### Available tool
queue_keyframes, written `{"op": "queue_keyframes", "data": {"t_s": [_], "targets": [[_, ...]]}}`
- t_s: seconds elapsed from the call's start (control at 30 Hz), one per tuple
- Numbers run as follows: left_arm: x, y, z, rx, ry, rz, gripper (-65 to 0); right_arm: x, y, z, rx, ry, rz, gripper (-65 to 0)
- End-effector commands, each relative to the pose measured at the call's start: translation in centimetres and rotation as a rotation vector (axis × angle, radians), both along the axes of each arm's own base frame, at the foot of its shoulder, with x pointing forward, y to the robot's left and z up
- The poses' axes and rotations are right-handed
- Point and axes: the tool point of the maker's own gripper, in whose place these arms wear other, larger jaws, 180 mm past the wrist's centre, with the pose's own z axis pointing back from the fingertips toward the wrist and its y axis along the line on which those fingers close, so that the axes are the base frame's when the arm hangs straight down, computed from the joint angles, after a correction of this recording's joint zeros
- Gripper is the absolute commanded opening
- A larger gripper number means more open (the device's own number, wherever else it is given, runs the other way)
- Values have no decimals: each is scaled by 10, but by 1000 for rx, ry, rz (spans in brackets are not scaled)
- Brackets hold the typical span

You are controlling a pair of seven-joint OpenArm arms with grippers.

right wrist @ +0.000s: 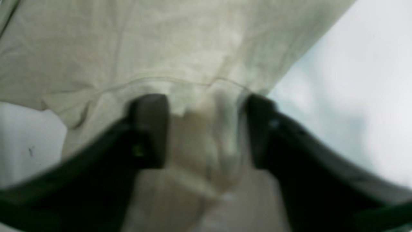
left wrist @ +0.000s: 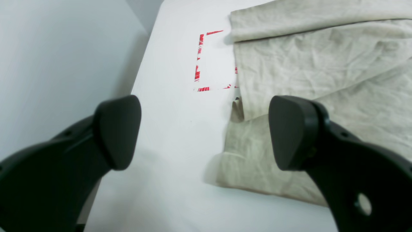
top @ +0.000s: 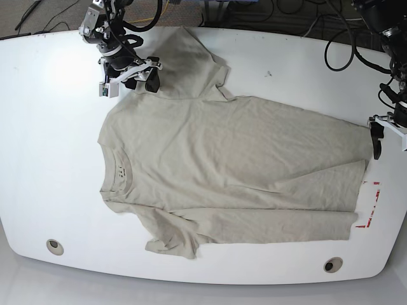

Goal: Layout the t-shirt on the table in an organized manner, then fold the t-shirt properly
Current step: 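Move both grippers across the shirt to its shoulder and sleeve edge, then lower both grippers and grasp the shirt edge at the shoulders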

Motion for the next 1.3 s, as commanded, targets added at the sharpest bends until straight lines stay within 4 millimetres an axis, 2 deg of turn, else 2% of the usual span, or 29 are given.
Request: {"op": "queue_keyframes", "data": {"t_s": [0.0,0.1,0.17,0.37,0.43,0.63,0.73,0.87,1.03,1.2,1.27], "targets": [[6,4,23,24,-63,-7,-54,-2,-7,-1,-12,6,12,-471],[6,4,23,24,-63,-7,-54,-4,-10,-6,-17,21,16,-601],[6,4,23,24,-63,-7,-54,-7,-15,-10,-26,34,20,-650],[6,4,22,25,-61,-8,-54,-12,-32,-11,-75,51,39,-650],[6,4,22,26,-60,-9,-54,-21,-38,-15,-90,90,53,-650],[6,3,21,26,-58,-11,-54,-40,-75,-13,-147,162,21,-650],[6,3,21,26,-58,-11,-54,-56,-88,-15,-154,195,-10,-650],[5,3,20,26,-53,-11,-54,-67,-108,-10,-202,222,9,-649],[-3,2,10,26,-22,-15,-54,-83,-111,-12,-200,253,12,-649],[-3,-4,5,22,-11,-30,-54,-88,-118,-11,-222,267,25,-649],[-1,-8,3,20,-5,-42,-54,-96,-118,-13,-222,288,27,-649]]}}
